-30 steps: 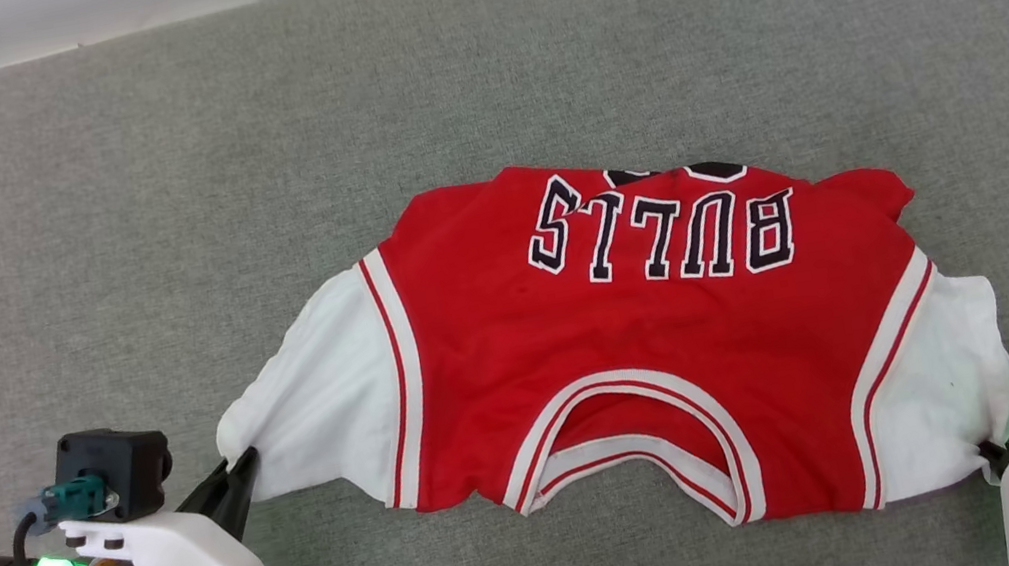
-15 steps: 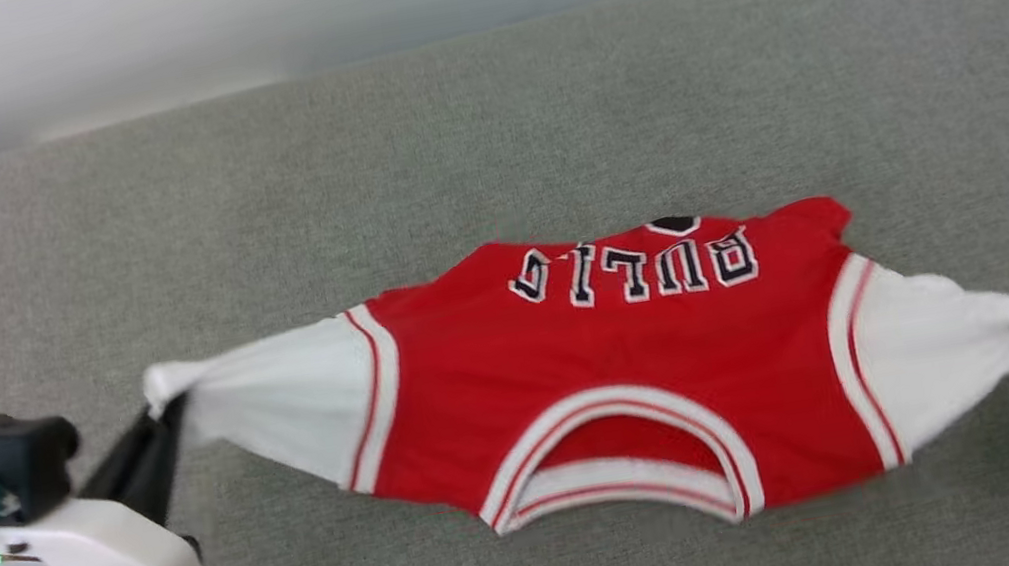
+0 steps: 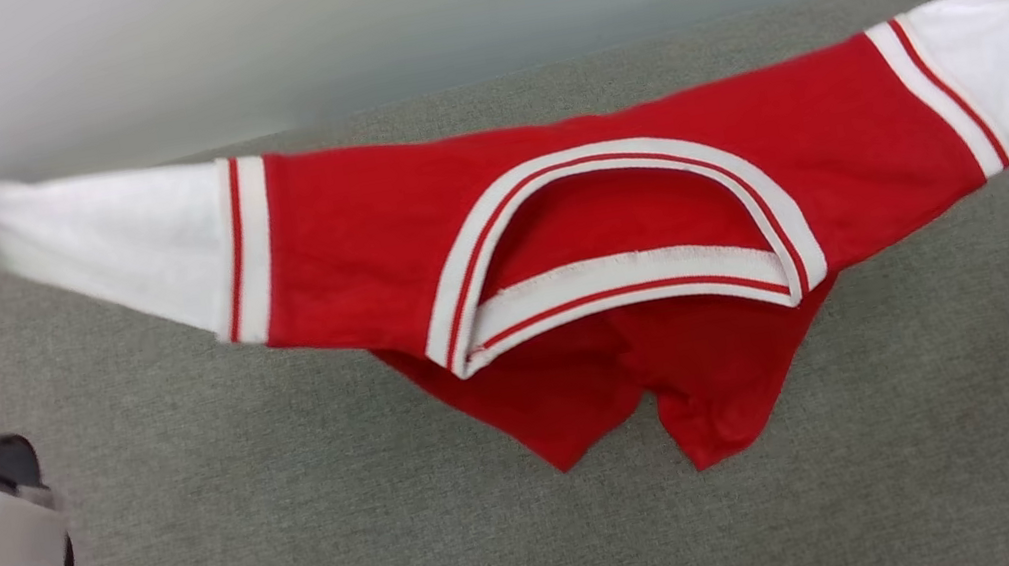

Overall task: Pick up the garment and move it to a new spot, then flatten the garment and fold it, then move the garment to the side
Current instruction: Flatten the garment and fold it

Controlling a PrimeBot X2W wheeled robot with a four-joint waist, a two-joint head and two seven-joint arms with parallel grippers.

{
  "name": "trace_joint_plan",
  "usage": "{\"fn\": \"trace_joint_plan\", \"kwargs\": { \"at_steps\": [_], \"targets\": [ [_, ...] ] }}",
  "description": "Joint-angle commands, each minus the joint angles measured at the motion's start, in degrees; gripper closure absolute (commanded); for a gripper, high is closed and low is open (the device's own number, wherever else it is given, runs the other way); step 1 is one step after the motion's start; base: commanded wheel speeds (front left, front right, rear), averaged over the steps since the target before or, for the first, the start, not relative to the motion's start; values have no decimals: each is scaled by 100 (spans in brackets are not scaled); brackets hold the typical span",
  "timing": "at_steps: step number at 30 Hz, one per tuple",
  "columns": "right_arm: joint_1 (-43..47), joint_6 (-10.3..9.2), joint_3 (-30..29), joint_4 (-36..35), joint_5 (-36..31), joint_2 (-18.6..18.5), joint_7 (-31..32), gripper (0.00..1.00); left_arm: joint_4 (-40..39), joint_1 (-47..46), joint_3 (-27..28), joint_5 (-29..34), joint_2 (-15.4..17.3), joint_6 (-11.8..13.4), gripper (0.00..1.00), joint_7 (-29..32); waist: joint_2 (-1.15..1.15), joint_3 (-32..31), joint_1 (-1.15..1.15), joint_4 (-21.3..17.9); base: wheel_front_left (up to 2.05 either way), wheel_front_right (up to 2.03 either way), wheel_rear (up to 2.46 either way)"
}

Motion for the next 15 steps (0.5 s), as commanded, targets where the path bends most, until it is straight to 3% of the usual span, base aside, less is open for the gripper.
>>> {"fn": "trace_joint_plan", "kwargs": {
  "at_steps": [1,5,15],
  "targets": [
    [-145,-3,-3,-46,57,-48,-1,100,-76,-144,57,-88,-84,44,100,-98,0,0,0,1,0,0,0],
    [-753,-3,28,-120,29,-107,-21,100,-276,-643,314,-188,-132,98,100,-385,0,44,0,10,0,0,0],
    [-2332,-3,373,137,-113,-279,-234,100,-180,-2037,591,-289,151,56,100,-706,0,465,0,22,0,0,0]
  ]
}}
